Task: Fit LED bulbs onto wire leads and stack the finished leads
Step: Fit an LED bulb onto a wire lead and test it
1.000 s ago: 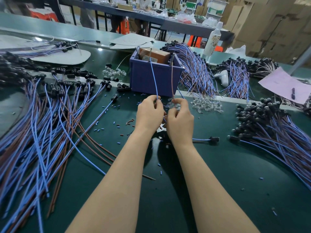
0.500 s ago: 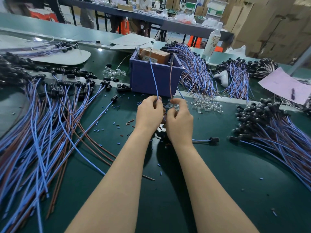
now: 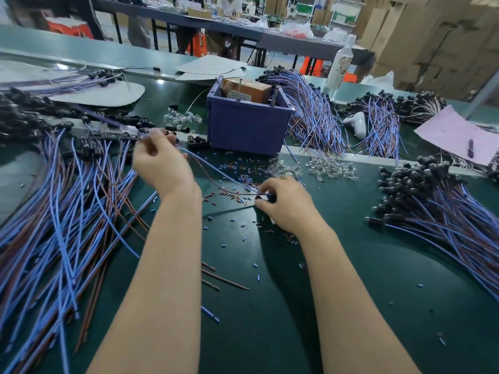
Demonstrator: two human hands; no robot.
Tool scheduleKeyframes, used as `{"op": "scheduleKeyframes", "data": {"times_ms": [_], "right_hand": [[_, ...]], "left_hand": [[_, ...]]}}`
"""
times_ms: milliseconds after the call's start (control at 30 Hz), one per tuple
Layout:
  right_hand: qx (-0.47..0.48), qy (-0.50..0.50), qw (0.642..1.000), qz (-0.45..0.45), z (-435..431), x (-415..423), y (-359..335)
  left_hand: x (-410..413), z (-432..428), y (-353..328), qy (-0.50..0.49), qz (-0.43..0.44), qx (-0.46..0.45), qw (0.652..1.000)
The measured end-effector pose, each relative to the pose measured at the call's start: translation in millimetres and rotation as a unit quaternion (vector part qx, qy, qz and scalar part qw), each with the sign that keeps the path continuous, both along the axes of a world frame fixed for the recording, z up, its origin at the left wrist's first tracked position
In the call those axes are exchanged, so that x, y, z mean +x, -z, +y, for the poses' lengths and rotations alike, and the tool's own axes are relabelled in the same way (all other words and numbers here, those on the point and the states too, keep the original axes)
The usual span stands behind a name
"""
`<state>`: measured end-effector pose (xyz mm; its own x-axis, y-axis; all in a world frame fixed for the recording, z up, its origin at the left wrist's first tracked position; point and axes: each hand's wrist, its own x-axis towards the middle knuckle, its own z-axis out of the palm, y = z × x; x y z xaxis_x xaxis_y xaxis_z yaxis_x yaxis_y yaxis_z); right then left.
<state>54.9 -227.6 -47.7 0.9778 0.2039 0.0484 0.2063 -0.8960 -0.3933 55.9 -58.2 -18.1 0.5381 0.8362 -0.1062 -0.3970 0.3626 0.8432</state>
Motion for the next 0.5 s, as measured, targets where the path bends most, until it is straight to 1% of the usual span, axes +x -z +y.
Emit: {"op": "scheduleKeyframes", "data": {"times_ms": [67,100,133,167,200,233,267,300,333,400,433,467,500], "right_hand": [[0.017,0.008,1.0,0.001,-5,2,0],[0.03,0.007,1.0,-0.001,-7,3,0],[0.05,0.005,0.999,-0.005,-8,2,0],[0.082,0.004,0.997,-0.009,-8,2,0],[0.124,0.002,0.992,-0.012,-7,0,0],[0.166,-0.003,0.986,-0.013,-5,0,-1],[0.204,-0.01,0.979,-0.01,-3,-2,-2],[0.241,-0.014,0.97,-0.002,-1,-3,-3],[0.281,-0.012,0.96,0.005,1,-3,-4],[0.357,0.01,0.934,0.007,-1,-1,-7],[0.406,0.016,0.913,0.019,-4,0,-8],[0.47,0.013,0.881,0.046,-7,0,-8],[0.538,0.008,0.839,0.084,-9,0,-8]], "left_hand": [[3,6,2,-0.024,-0.015,-0.053,0.998],[4,7,4,-0.019,0.007,-0.044,0.999],[4,5,5,-0.012,0.054,-0.004,0.998],[3,1,6,-0.018,0.098,0.072,0.992],[0,-5,5,-0.04,0.114,0.175,0.977],[-3,-13,4,-0.067,0.104,0.294,0.948],[-5,-22,3,-0.065,0.083,0.412,0.905],[-5,-31,4,-0.018,0.059,0.502,0.862],[-5,-39,5,0.069,0.044,0.556,0.827],[-6,-55,11,0.254,0.052,0.582,0.771],[-6,-61,16,0.309,0.074,0.586,0.745],[-6,-65,19,0.332,0.092,0.593,0.728],[-5,-66,21,0.337,0.103,0.597,0.721]]}}
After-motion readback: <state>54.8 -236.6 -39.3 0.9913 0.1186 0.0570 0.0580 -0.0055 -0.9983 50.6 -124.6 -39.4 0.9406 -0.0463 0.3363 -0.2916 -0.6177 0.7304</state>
